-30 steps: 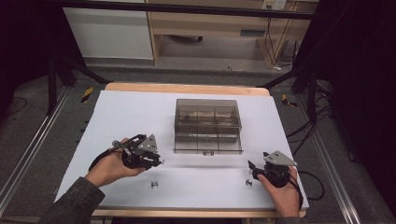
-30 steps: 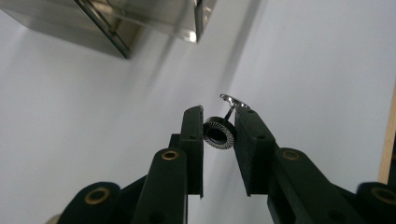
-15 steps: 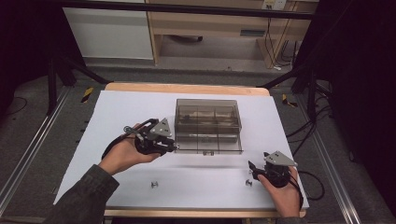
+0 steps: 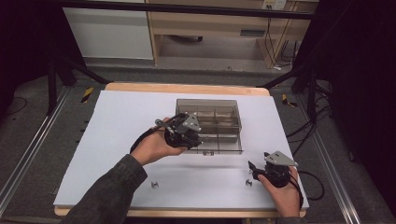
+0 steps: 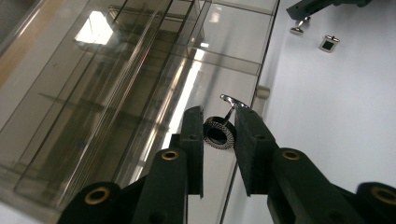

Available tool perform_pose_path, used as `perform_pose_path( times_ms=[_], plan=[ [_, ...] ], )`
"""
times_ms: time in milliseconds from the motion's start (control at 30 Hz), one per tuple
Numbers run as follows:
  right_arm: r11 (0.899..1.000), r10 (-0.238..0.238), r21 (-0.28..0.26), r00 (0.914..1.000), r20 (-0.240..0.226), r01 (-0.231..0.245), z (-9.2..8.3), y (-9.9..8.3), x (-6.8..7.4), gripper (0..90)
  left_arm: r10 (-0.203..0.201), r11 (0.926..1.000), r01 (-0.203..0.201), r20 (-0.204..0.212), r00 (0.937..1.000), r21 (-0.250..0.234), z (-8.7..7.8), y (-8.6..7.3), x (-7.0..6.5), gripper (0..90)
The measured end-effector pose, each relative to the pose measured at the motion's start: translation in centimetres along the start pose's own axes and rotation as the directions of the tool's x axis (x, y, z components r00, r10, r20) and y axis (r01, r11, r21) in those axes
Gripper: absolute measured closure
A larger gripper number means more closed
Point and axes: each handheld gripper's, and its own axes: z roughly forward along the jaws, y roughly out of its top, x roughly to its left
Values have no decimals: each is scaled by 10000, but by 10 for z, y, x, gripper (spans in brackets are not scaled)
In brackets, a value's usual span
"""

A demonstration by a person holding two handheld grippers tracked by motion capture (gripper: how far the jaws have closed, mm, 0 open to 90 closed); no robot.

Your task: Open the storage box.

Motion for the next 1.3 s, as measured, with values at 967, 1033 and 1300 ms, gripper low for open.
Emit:
perform_pose_path(
  times_ms=[967, 1033, 1300],
  plan=[
    [9999, 133, -89, 9999, -15, -133, -2, -1, -3, 274, -319, 9986, 305, 322, 9990, 429, 40, 18, 12, 717],
    [9998, 180, -82, 9998, -28, -180, -3, -1, -3, 274, -354, 9990, 344, 345, 9988, 298, 38, 19, 12, 708],
    [9998, 145, -103, 9999, 12, -145, -3, -1, -4, 274, -280, 9996, 281, 33, 9996, -96, 26, 21, 10, 651]
  ],
)
